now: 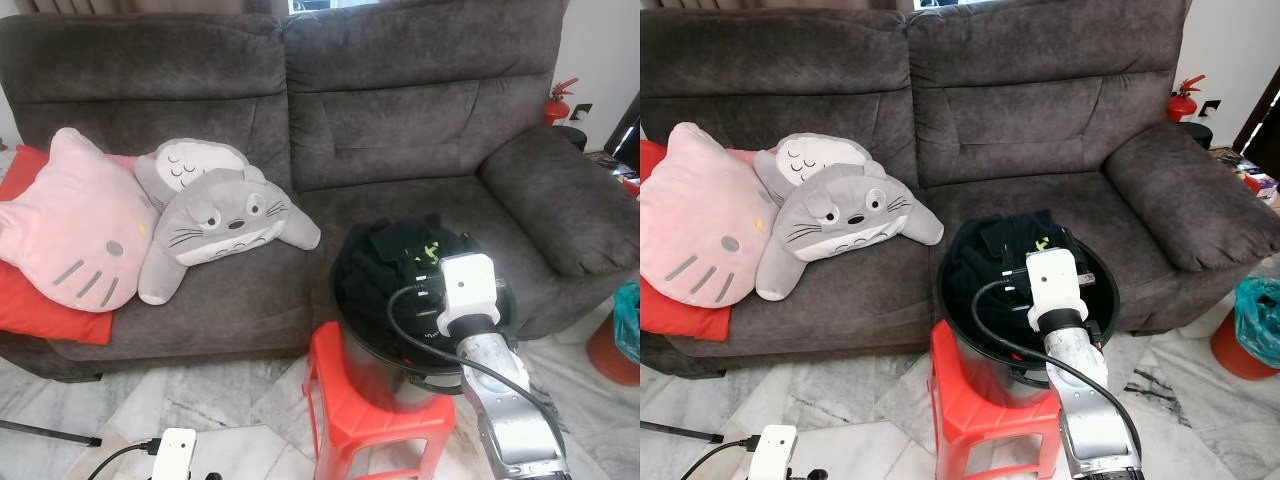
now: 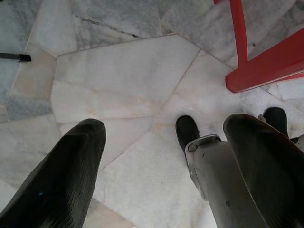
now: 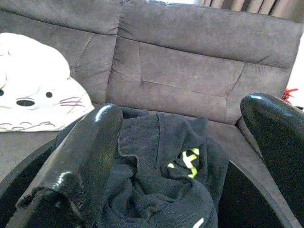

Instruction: Hang hanger

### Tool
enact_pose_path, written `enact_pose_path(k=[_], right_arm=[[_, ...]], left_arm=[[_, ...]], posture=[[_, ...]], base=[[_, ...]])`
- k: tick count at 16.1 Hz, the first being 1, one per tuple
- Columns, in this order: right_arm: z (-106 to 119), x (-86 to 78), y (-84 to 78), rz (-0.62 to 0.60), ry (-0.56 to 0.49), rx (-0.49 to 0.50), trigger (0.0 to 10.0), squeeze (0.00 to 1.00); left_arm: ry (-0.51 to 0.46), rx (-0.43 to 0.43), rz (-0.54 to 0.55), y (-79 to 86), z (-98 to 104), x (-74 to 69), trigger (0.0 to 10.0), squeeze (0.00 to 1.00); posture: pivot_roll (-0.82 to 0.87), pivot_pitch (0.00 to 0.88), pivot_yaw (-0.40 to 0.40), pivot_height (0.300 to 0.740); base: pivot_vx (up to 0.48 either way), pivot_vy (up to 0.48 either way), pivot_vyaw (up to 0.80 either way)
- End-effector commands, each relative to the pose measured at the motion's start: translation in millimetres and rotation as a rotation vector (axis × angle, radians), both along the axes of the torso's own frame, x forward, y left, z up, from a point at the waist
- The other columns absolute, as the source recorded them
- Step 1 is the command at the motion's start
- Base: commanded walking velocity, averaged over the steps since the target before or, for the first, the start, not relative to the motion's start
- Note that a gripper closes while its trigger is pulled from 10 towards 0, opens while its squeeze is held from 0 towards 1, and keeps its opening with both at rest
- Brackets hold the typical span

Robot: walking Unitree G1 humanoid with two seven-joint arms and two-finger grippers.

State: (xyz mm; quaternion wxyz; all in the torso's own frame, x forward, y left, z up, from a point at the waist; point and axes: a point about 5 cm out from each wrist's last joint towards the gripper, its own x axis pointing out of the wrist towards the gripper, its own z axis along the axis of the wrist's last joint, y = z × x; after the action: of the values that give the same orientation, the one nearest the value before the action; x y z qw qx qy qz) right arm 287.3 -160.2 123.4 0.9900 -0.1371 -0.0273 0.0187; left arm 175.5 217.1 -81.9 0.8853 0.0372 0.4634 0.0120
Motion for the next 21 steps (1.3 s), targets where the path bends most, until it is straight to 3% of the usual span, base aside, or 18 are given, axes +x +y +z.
enact_pose_path(k=[1,14,21], right_arm=[[3.9,1.5,-1.4,-0.008,-0.012,0.003,10.0,0.00],[2.5,2.2,0.7,0.005,-0.007,0.001,10.0,0.00],[-4.5,0.7,-7.7,-0.023,0.040,-0.052,10.0,0.00]], left_arm=[[0.017,0.012,-0.012,1.0,-1.1,-2.3,10.0,0.00],[0.017,0.008,-0.013,-0.6,-1.3,-2.1,10.0,0.00],[0.027,0.004,-0.015,-0.9,-2.3,-4.1,10.0,0.00]], posture=[[-0.16,0.000,0.022,0.740],[-0.16,0.000,0.019,0.740],[-0.16,0.000,0.022,0.740]], base=[[0.000,0.000,0.00],[0.228,0.000,0.00],[0.000,0.000,0.00]])
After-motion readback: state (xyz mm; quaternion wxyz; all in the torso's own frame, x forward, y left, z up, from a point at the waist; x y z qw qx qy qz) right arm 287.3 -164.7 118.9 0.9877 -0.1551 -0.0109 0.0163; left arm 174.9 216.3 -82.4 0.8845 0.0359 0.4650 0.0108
